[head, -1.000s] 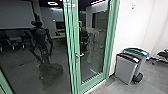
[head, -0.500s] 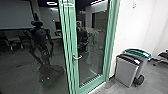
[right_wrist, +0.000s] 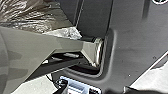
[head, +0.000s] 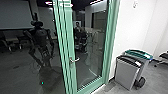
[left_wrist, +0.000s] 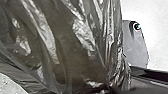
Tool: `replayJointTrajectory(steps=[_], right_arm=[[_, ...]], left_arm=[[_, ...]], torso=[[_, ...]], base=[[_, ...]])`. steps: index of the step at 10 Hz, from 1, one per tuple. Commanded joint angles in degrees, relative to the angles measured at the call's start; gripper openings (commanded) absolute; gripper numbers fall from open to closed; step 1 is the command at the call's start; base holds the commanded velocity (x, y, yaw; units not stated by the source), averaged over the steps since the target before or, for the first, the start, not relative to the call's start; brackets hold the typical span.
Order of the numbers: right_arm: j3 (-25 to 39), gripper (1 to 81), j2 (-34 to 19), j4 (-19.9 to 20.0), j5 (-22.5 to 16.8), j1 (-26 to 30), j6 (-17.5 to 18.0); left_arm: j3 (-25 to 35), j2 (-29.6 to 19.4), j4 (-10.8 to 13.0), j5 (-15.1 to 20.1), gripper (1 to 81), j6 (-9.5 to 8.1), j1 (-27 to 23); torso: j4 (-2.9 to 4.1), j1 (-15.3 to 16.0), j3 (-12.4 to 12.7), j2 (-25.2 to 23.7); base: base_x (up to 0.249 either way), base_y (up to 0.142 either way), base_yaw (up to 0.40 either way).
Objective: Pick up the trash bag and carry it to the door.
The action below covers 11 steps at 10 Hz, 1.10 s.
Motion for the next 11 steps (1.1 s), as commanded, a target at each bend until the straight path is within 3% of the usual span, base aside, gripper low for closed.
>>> replayJointTrajectory(steps=[1, 5, 11], right_arm=[[0.4, 81.1, 0.0, -0.2, -3.4, 2.7, -0.1], [-0.3, 81.1, 0.5, -0.3, -3.4, 2.6, -0.1], [-0.4, 81.1, 0.5, -0.4, -3.4, 2.6, -0.1]], left_arm=[[0.0, 0.2, 0.4, 3.3, 1.0, 0.37, -3.3], [-0.1, 0.3, 0.5, 3.3, 1.0, 0.37, -3.3], [-0.3, 0.4, 0.5, 3.4, 1.0, 0.37, -3.3]], torso=[[0.0, 0.0, 0.0, 0.0], [0.0, 0.0, 0.0, 0.0], [0.0, 0.0, 0.0, 0.0]], base=[[0.162, -0.065, 0.0], [0.162, -0.065, 0.0], [0.162, 0.0, 0.0]])
